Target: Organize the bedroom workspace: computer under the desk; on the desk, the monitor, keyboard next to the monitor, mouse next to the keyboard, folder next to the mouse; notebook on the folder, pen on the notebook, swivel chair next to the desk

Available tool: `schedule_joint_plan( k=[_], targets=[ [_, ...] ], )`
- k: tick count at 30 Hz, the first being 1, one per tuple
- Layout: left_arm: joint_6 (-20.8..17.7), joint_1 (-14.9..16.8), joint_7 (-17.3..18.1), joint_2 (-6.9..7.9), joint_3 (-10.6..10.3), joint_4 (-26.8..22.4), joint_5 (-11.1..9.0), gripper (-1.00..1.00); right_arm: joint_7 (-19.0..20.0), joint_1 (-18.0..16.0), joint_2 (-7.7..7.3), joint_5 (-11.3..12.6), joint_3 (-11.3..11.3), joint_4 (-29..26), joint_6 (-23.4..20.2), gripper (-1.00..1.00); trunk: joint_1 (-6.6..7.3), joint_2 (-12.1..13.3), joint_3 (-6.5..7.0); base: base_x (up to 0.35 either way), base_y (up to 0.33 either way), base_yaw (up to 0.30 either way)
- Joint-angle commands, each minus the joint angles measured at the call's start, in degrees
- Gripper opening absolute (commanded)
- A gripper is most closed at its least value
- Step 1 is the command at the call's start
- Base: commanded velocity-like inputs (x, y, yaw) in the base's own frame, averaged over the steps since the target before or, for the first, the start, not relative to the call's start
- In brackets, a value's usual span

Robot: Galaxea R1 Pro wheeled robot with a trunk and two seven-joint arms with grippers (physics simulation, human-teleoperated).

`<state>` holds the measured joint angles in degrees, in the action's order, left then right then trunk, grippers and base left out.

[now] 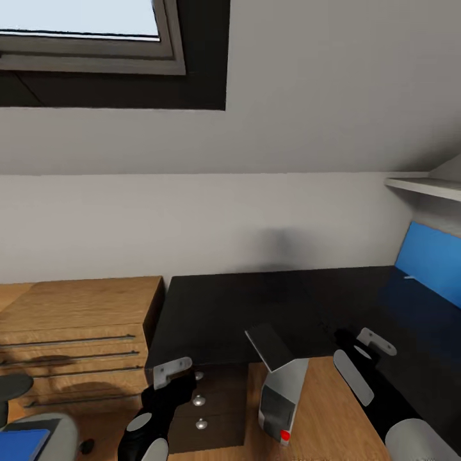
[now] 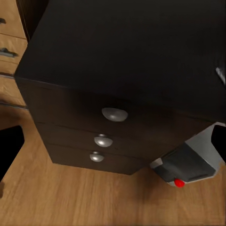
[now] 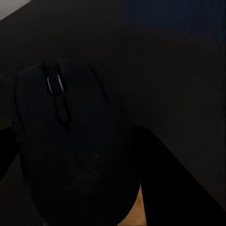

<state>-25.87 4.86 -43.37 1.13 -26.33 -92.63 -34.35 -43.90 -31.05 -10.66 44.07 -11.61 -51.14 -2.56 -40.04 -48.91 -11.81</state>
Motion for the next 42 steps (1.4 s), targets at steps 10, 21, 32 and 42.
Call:
schedule_joint_plan(
  k=[10,21,32,42],
  targets=[
    [-0.14,0.06,-0.49,0.02,-0.21,-0.10,-0.36,1.00,-0.35,-0.24,-0.06,0.30,-0.26,0.17,0.01,-1.00,-0.01,-0.07,-0.09,0.000,0.000,-0.273],
    [-0.11,0.06,-0.58,0.02,-0.44,-0.10,-0.36,1.00,-0.22,-0.32,-0.06,0.15,-0.36,2.43,0.01,-1.00,-0.01,-0.07,-0.09,0.000,0.000,-0.277],
    [-0.14,0.06,-0.58,-0.06,-0.56,-0.03,-0.44,1.00,-0.15,-0.99,-0.06,0.05,-0.56,3.00,2.81,-1.00,-0.01,-0.07,-0.16,0.000,0.000,-0.263],
    [-0.14,0.06,-0.58,-0.07,-0.56,0.01,-0.45,1.00,-0.26,-3.62,2.69,-5.10,-2.49,7.22,5.58,-1.00,-0.01,-0.07,-0.21,0.000,0.000,-0.038]
  ],
)
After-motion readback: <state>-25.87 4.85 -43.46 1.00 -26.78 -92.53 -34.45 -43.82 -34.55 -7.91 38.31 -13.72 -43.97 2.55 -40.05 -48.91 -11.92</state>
